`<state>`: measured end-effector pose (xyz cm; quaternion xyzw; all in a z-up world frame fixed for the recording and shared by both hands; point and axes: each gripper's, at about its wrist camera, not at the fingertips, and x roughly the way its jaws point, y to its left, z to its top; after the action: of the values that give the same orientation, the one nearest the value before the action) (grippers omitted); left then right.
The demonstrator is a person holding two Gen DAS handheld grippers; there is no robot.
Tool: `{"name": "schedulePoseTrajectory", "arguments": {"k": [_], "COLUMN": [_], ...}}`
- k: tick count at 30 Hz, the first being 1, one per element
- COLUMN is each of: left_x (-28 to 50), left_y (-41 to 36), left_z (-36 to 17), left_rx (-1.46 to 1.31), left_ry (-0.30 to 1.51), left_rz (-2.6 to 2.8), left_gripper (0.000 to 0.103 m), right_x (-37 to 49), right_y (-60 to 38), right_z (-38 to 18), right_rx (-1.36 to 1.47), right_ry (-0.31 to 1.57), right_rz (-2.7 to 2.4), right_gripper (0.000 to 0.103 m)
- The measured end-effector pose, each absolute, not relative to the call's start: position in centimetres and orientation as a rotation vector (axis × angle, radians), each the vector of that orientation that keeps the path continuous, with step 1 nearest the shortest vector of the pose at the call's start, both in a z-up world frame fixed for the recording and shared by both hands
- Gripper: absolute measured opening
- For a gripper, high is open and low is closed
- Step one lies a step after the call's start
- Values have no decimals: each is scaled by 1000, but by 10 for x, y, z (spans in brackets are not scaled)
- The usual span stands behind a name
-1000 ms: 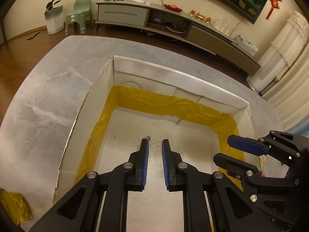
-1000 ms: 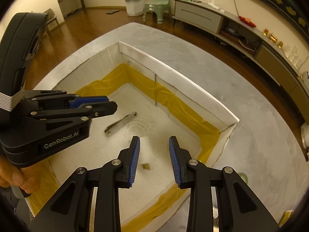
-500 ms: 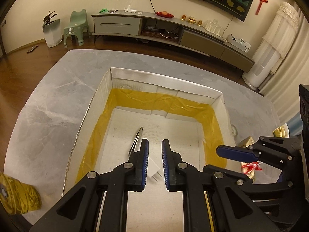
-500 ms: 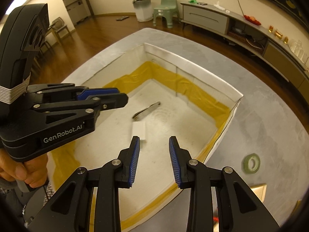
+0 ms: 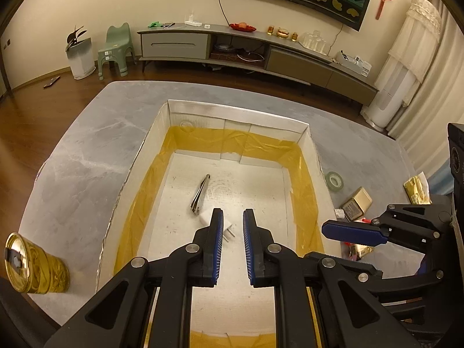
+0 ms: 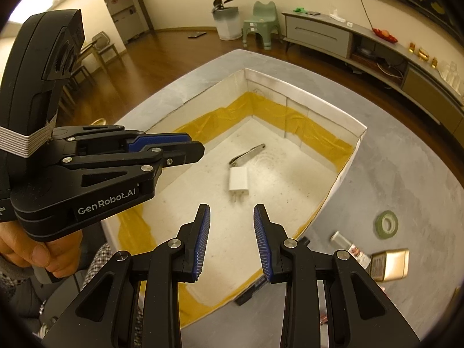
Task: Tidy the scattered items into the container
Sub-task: 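Move both grippers back toward the remaining items on the table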
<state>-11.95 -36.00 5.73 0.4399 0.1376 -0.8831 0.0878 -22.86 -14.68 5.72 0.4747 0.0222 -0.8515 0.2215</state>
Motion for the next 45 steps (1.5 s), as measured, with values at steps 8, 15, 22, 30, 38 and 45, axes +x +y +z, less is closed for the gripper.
{"name": "schedulePoseTrajectory", "arguments": {"k": [8,15,22,30,38,45], "left_x": [-101,-85,-68,-50,-34,-22], "left_y": [-344,-326,-311,-297,-279,-267], "left_z": [65,69,69,63,60,60], "left_rx": [1303,1315,1330,1354,1364,1359], "left_ry": [377,344,352,366,369,373], "left_rz": [-2636,-2642,-2651,-2643,-2631,-2624], "left_gripper": [15,15,15,15,15,15], "right_x": [-204,-182,-157,-131,-109,-98], "right_y": [-144,-139,-135,-125,-110,-97], "right_z": [62,65,64,63,57,54], "right_rx": [1287,1264,1240,1201,1158,1142], "right_ry": [51,34,16,-30,-114,-181], "right_rz": [-2346,-2339,-2318,-2301,-2288,-2285], "right_gripper": [34,34,34,34,34,34]}}
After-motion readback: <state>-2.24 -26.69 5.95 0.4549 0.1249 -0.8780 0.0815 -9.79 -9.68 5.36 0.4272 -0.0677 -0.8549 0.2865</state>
